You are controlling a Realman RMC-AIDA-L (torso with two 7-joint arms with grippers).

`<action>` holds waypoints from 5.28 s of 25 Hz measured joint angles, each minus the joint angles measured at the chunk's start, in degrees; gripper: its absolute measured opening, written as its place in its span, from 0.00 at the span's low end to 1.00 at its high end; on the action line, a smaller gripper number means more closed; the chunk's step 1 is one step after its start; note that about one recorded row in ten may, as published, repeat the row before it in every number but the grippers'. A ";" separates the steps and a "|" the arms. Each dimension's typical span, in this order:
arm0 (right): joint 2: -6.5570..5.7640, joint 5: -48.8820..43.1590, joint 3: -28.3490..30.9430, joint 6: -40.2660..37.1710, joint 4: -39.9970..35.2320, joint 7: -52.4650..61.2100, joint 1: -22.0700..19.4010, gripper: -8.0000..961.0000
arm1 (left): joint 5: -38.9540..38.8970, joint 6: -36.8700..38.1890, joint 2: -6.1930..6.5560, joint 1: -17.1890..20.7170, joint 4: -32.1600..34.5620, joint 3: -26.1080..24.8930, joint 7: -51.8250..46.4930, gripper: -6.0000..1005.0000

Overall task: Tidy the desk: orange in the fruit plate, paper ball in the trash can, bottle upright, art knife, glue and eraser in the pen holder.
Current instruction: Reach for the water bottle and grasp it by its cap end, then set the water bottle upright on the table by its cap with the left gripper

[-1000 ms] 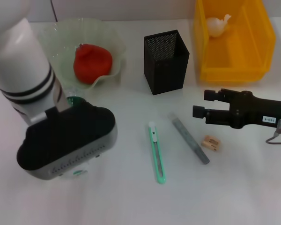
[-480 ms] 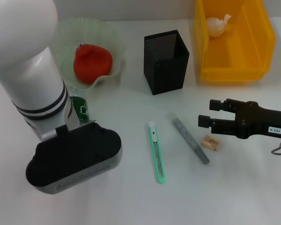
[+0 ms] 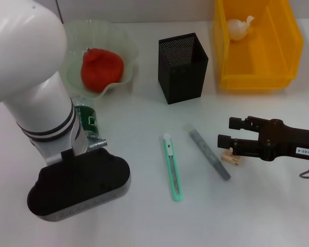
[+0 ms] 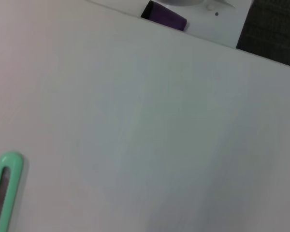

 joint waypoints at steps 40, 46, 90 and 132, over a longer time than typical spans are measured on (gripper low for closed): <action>0.09 0.44 1.84 -9.40 -4.74 0.03 -3.12 0.86 | -13.79 13.72 0.10 0.76 10.64 -27.33 -2.68 0.43; -0.08 0.35 1.85 -9.66 -4.73 -0.73 -2.94 0.86 | -15.60 15.09 0.30 -3.74 2.84 -40.68 -2.94 0.43; -0.82 -1.76 1.83 -9.01 -6.08 -1.94 -2.07 0.86 | -7.39 14.74 1.42 -9.62 -1.34 -51.75 -20.03 0.47; -0.79 -2.55 1.87 -9.56 -6.00 -1.97 -0.97 0.86 | -4.37 14.73 1.40 -11.75 -3.11 -55.68 -29.35 0.50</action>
